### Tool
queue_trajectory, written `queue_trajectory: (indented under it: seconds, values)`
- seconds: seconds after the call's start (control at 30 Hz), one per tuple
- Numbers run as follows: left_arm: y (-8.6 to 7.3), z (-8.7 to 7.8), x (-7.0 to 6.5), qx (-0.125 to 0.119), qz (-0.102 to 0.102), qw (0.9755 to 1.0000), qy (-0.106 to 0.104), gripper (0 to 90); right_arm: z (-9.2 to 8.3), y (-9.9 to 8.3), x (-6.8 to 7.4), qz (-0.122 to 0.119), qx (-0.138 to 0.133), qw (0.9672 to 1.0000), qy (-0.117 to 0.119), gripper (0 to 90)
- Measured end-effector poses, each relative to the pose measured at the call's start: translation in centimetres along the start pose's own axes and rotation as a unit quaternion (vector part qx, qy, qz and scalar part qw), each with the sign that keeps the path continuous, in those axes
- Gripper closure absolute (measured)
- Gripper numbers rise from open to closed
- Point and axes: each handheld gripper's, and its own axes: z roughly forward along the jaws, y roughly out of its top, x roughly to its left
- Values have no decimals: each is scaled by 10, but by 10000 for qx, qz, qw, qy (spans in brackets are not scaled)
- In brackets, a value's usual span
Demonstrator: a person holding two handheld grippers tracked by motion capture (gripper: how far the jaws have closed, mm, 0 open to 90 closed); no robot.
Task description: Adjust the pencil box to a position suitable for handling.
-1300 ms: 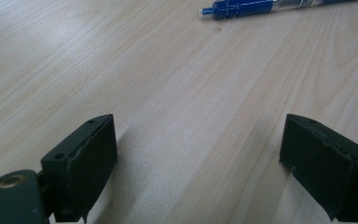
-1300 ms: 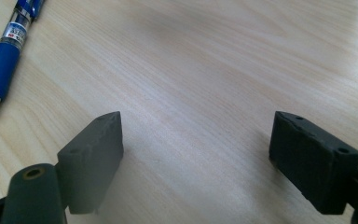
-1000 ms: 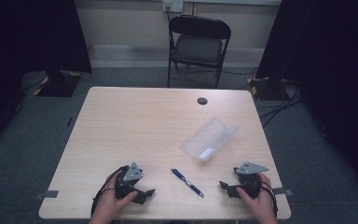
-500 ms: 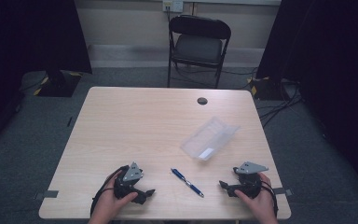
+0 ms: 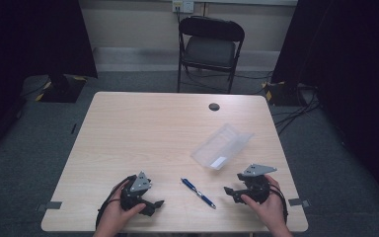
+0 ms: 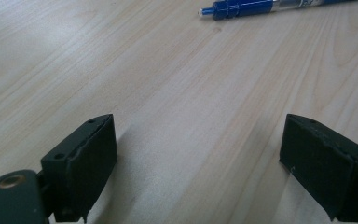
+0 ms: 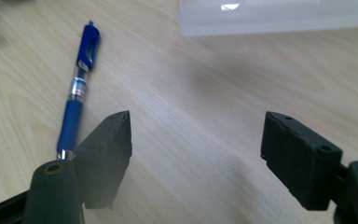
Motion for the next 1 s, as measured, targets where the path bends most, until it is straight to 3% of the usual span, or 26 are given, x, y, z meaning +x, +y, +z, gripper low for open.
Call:
queue_trajectory:
  seconds: [0.2,0.53,0.7,1.0]
  values:
    - [0,0,0,2,-15,10000,-9,106,-9,25,6,-144,-125,9997,181,248]
    - [0,0,0,12,-2,10000,-1,105,-8,65,18,-543,-50,9984,152,255]
    - [0,0,0,7,-3,10000,-2,106,4,80,23,-680,7,9975,176,267]
    - [0,0,0,9,-3,10000,-3,105,41,96,23,-543,185,9979,307,309]
